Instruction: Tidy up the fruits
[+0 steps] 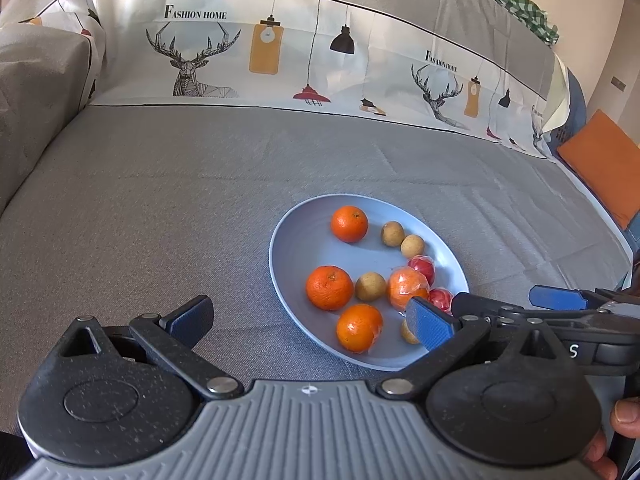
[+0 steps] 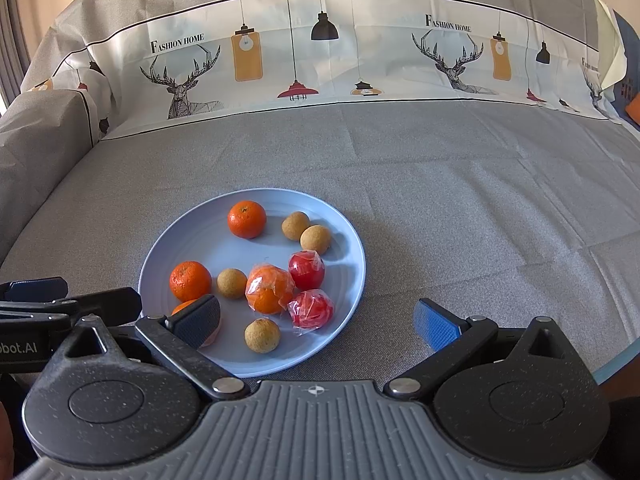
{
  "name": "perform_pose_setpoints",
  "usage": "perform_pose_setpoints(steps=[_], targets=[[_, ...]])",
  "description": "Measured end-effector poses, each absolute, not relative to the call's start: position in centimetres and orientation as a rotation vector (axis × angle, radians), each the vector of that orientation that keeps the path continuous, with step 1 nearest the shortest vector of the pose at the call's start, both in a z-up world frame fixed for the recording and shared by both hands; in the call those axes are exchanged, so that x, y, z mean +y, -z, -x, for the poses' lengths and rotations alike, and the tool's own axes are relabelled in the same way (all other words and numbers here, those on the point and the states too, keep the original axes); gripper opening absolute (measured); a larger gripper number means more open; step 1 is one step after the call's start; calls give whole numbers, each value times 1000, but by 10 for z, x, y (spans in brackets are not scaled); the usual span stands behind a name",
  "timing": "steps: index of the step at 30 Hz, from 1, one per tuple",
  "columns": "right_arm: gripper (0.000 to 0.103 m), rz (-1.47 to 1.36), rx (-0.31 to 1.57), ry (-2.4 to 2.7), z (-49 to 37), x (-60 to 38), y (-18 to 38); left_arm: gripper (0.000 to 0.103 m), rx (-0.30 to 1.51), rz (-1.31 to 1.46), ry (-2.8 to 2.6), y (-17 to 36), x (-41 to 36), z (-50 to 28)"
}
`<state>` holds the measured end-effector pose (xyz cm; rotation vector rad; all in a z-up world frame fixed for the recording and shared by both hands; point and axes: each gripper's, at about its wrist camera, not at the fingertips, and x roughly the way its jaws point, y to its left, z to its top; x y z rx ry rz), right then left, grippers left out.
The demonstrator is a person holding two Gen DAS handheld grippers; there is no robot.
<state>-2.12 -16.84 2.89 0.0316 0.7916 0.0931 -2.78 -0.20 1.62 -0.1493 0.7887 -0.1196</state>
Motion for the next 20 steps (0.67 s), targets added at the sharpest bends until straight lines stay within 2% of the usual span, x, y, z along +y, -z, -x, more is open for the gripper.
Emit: perform_pose_setpoints(steps=[20], targets=[[102, -77, 746, -63, 16, -175, -38, 103, 760, 157, 141, -14, -1, 24]])
